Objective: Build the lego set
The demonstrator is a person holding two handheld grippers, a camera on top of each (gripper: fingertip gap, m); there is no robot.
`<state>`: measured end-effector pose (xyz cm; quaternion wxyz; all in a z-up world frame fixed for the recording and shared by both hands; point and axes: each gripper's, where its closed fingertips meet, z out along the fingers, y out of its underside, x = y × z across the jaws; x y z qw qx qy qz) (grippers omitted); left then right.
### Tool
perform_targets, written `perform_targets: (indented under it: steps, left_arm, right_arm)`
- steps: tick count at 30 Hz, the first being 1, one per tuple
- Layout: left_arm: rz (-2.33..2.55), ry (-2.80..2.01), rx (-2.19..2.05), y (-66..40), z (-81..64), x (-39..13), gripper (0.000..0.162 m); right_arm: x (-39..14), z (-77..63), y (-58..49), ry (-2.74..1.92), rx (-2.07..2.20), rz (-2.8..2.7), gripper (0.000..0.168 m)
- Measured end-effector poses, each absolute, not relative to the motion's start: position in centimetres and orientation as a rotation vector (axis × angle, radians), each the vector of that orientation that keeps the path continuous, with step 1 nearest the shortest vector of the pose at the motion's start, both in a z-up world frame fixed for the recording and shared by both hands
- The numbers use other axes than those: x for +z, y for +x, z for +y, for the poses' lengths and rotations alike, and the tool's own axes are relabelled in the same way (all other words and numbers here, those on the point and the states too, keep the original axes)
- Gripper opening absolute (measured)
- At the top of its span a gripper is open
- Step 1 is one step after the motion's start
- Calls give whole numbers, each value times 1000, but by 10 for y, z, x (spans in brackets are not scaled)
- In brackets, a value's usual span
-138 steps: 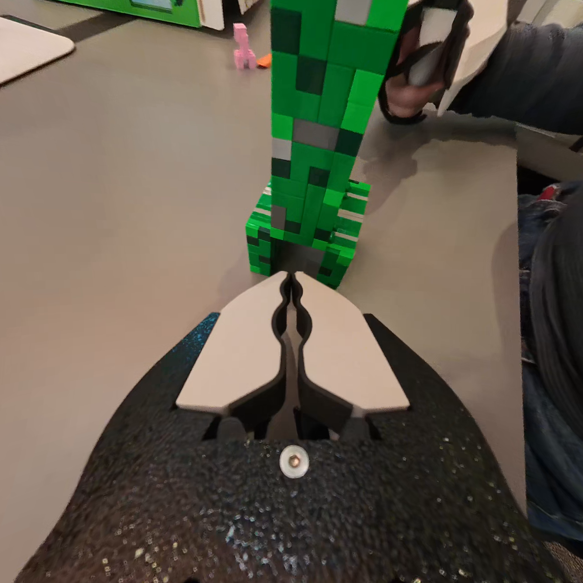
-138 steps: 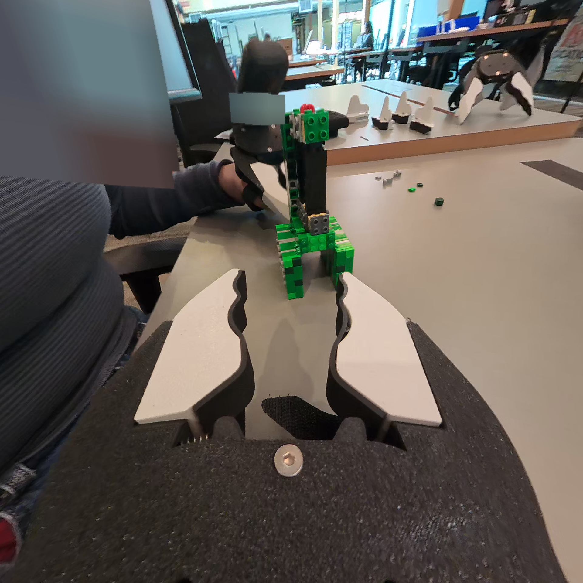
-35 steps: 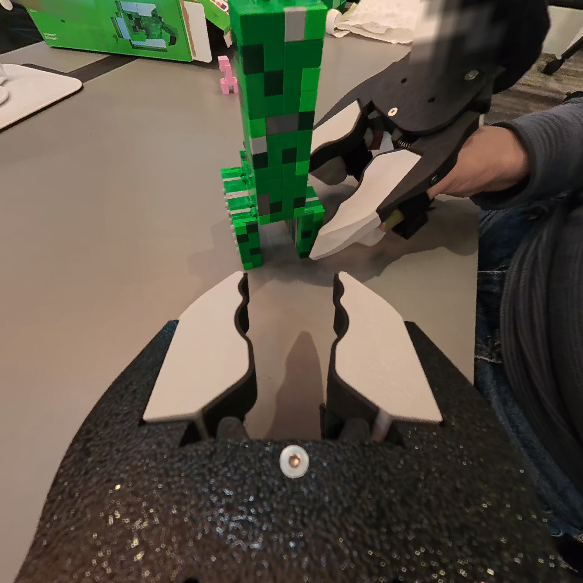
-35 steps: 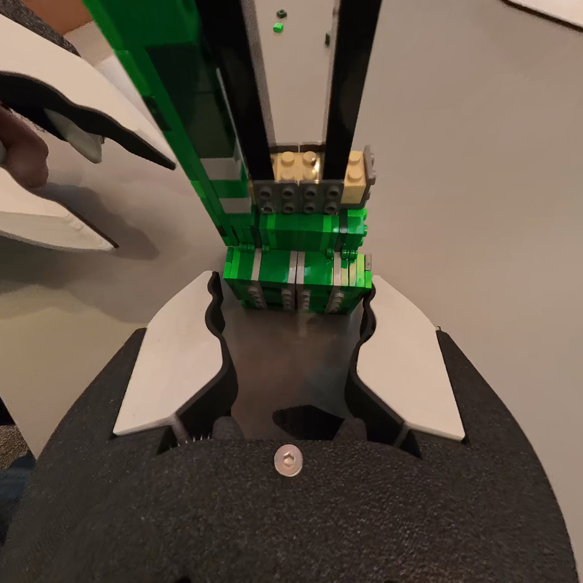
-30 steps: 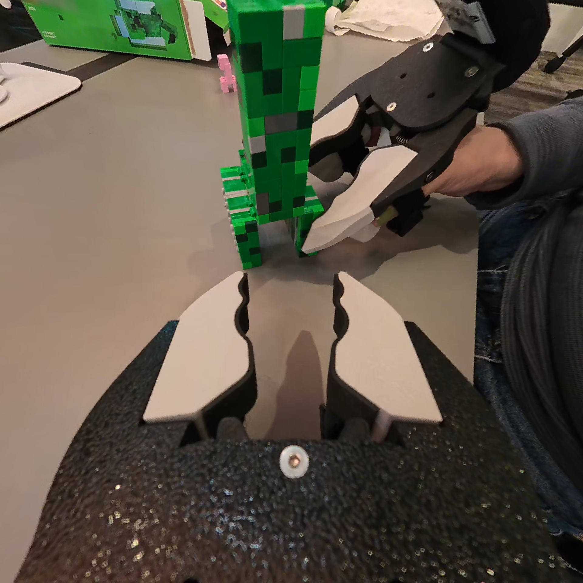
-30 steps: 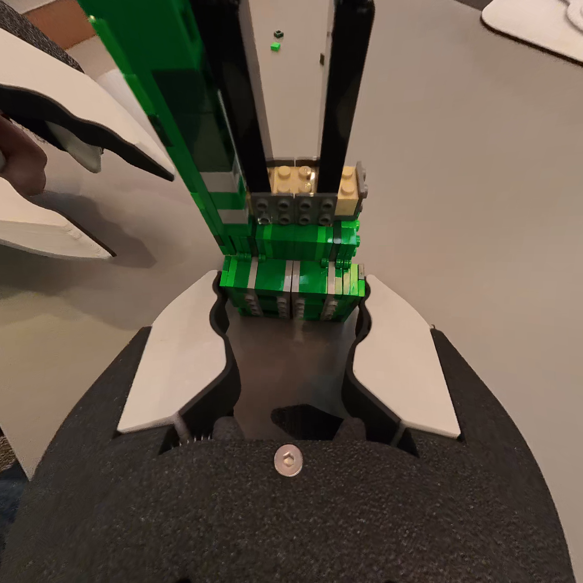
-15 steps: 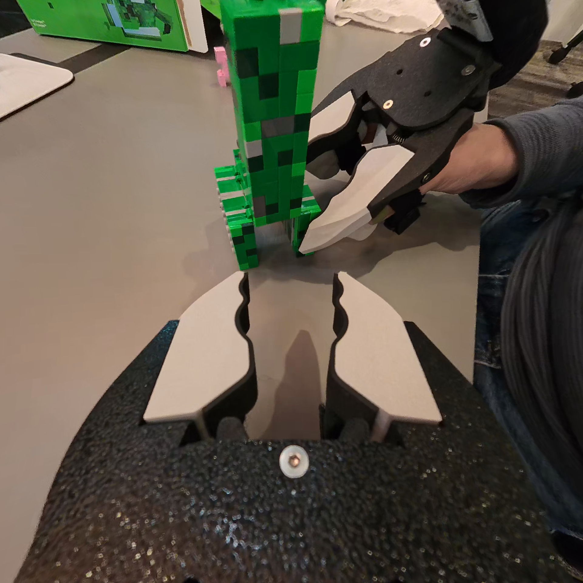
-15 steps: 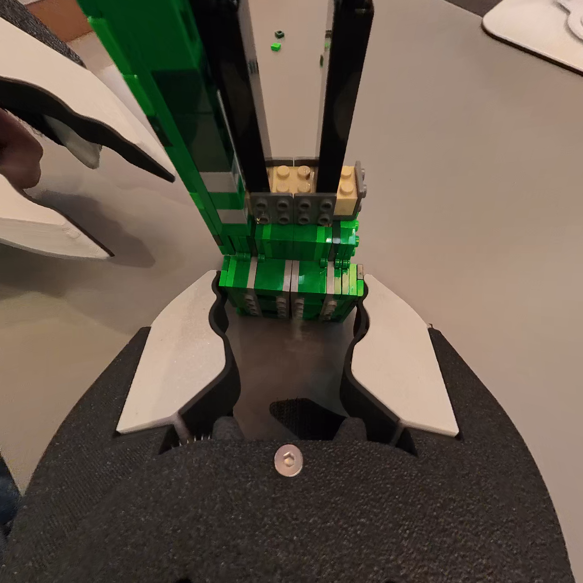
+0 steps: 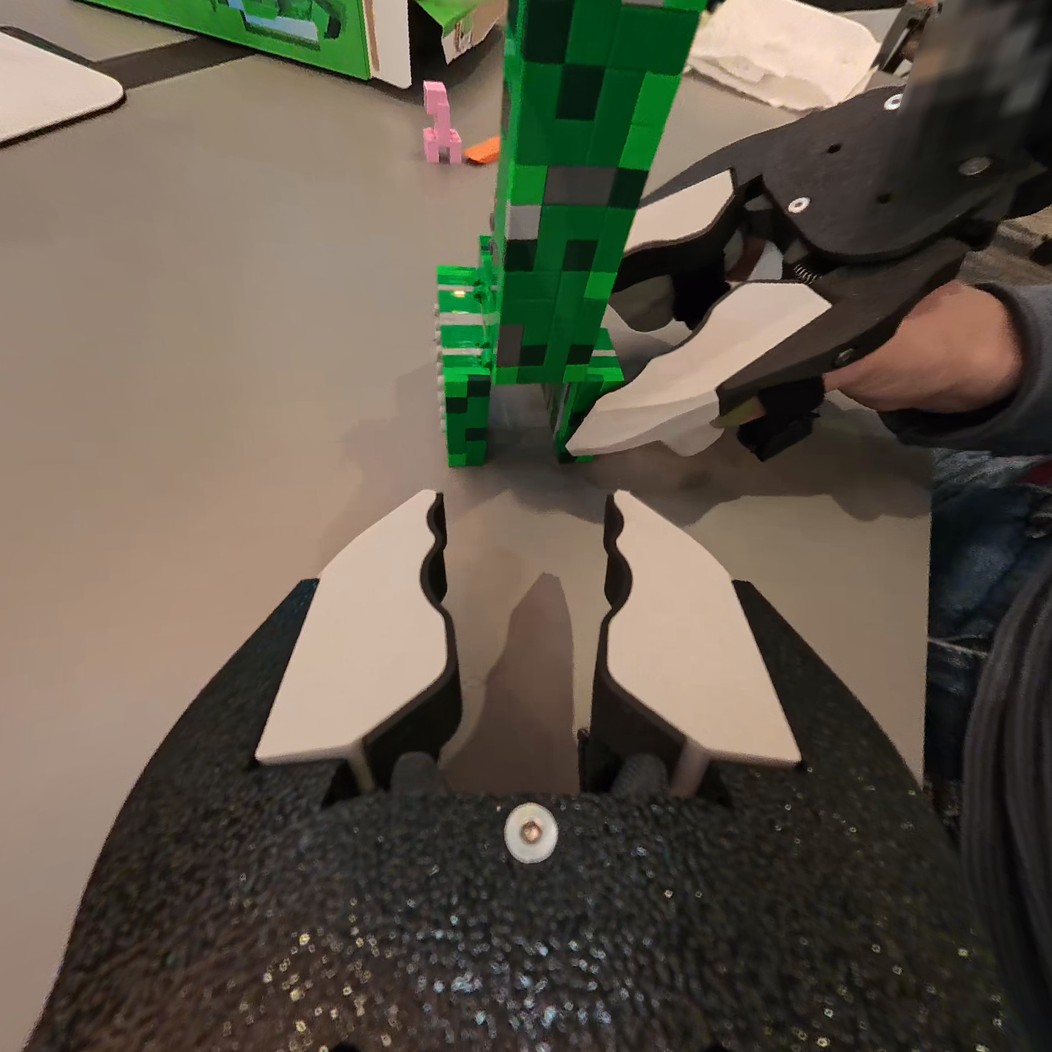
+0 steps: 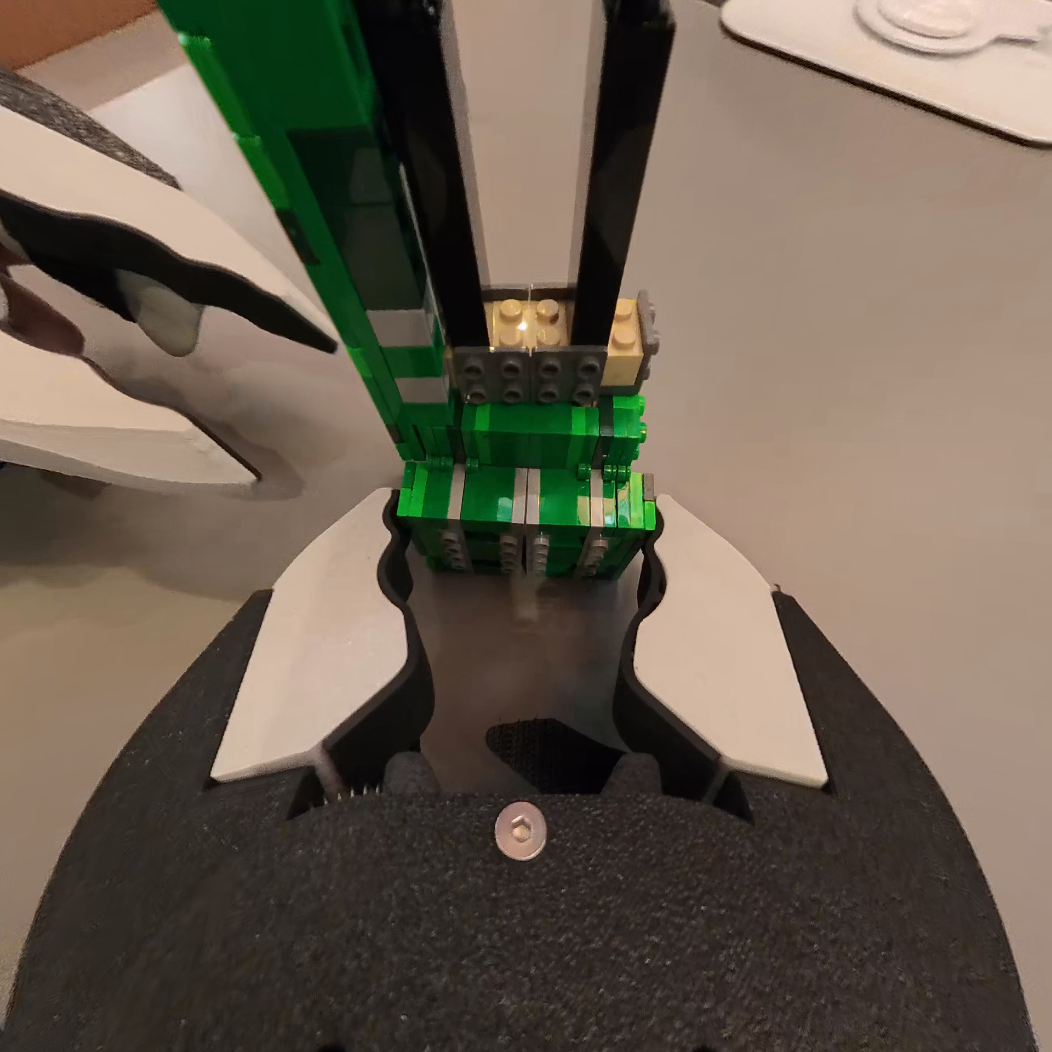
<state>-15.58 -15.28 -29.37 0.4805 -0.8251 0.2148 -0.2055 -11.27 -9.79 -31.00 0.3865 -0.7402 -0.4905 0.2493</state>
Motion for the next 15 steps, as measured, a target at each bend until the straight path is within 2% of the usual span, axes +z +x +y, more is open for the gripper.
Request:
perform_targets:
  steps: [1, 15]
  left_arm:
    - [524, -2005, -497, -154, -151, -292, 53]
    - [580, -1929, -503, -110, -109, -274, 51]
  right_arm:
    - [-310, -94, -108, -1892, 634, -1235, 78]
    - [-308, -16, -19, -1970, 524, -1029, 78]
